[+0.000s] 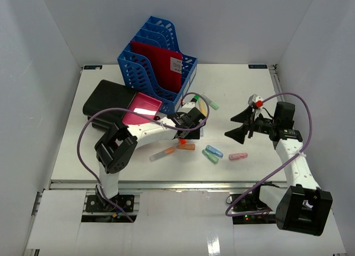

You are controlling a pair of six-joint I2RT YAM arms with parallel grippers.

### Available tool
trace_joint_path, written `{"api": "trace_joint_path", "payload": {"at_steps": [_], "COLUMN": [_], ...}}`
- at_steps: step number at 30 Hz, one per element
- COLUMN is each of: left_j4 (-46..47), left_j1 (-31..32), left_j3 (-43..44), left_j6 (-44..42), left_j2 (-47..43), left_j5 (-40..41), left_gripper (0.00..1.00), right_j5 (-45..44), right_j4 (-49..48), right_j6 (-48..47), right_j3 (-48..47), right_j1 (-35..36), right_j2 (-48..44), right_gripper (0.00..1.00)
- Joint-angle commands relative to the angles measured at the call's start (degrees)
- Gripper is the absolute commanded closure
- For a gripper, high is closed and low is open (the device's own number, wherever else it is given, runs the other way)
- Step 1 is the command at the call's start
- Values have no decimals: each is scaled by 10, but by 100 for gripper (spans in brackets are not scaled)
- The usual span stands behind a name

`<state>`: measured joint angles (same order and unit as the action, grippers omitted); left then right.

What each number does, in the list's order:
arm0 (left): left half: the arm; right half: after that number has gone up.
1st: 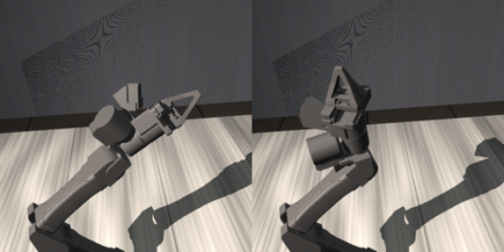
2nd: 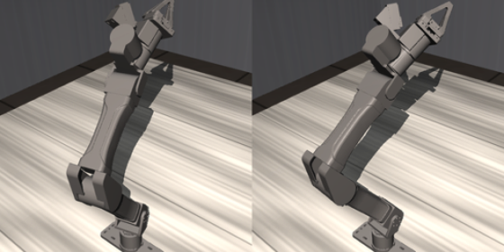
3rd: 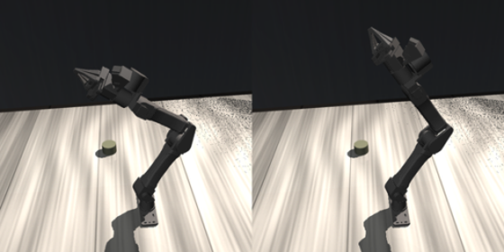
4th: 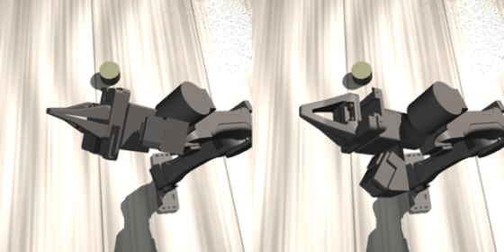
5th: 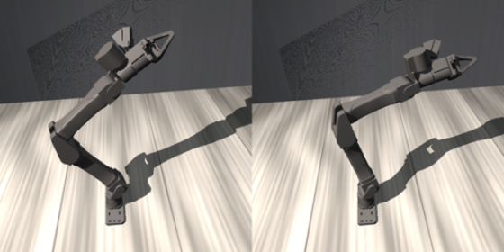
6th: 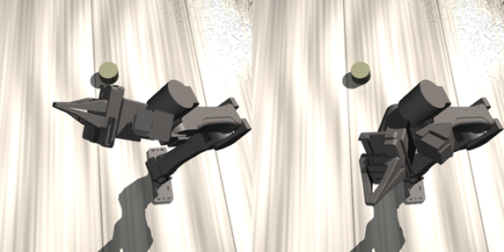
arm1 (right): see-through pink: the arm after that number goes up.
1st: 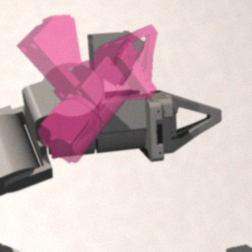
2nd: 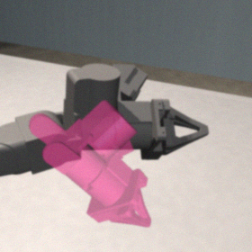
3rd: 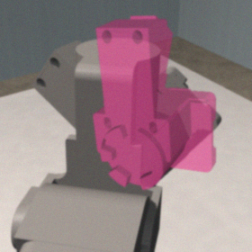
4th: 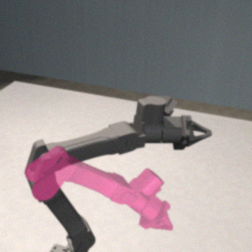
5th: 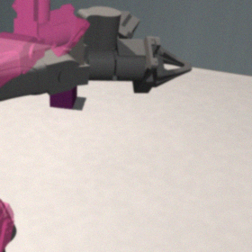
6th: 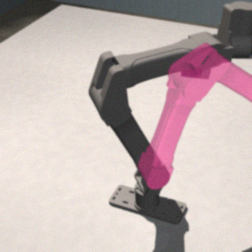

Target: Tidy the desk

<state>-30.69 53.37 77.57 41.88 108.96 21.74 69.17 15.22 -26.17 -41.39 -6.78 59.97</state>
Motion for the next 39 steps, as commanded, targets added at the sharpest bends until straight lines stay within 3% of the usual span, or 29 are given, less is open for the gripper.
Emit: {"api": "trace_joint_path", "payload": {"at_steps": [1, 7, 18, 23, 26, 28, 34, 39], "left_j4": [-40, -111, -144, -140, -136, -131, -126, -127], "left_j1": [-11, -16, -16, -15, -16, -15, -6, 25], "left_j3": [59, 102, 95, 89, 84, 80, 85, 95], "left_j6": [40, 101, 152, 164, 167, 167, 126, 53], "left_j2": [23, 83, 89, 99, 97, 92, 61, -21], "left_j5": [84, 103, 125, 111, 106, 102, 125, 147], "left_gripper": [22, 23, 31, 43, 56, 70, 94, 100], "right_j5": [9, 8, 6, 7, 8, 9, 11, 14], "right_j4": [-8, -8, -8, -9, -8, -8, -8, -9], "right_j6": [-8, -8, -7, -7, -6, -6, -5, -5], "right_j3": [0, -1, -1, -1, -1, -1, -1, -1], "right_j1": [-4, -4, -5, -7, -9, -9, -10, -12], "right_j2": [-8, -8, -5, -5, -5, -5, -10, -13], "right_gripper": [7, 7, 7, 7, 7, 7, 7, 7]}}
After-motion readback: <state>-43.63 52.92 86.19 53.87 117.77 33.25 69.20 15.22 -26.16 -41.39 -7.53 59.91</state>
